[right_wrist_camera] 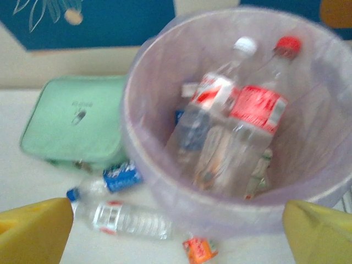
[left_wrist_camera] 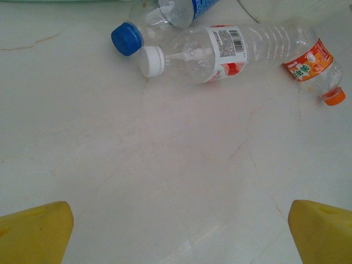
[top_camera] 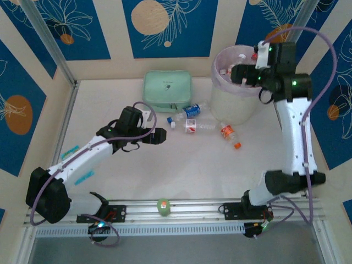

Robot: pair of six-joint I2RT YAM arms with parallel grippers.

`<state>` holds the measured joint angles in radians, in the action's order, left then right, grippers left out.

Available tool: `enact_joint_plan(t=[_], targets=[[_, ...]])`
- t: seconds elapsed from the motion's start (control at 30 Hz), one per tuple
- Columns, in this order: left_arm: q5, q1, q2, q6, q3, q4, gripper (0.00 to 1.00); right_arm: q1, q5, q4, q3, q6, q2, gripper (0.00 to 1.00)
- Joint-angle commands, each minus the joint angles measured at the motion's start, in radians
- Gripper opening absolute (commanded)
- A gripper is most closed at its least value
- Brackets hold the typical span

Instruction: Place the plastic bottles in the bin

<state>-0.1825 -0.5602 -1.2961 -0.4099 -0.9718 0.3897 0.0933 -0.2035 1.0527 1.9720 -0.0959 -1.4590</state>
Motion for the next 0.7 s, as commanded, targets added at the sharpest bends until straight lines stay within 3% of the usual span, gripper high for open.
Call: enact_joint_plan(t=[0.0, 0.2, 0.33, 0.53, 0.67], targets=[[-0.021, 0.004, -0.019, 0.003, 0.01, -0.026, 1.0, 0.039, -0.067, -0.057, -0.163, 0.017, 0.077, 0.93], [-0.044, 0.004, -0.072, 0.009, -0.017, -0.038, 1.0, 0.093, -0.137, -0.041, -0.435, -0.043, 0.188, 0.75], [-0.048, 0.004, -0.111, -0.003, -0.034, -0.077, 1.0, 0.13, -0.073, -0.08, -0.618, -0.131, 0.207, 0.69], [-0.043, 0.005, -0.119, -0.005, -0.04, -0.092, 1.0, 0.149, -0.135, -0.207, -0.833, -0.219, 0.144, 0.74], [-0.019, 0.005, -0.107, 0.005, -0.034, -0.069, 1.0, 0.155, -0.095, -0.329, -0.908, -0.262, 0.088, 0.84]])
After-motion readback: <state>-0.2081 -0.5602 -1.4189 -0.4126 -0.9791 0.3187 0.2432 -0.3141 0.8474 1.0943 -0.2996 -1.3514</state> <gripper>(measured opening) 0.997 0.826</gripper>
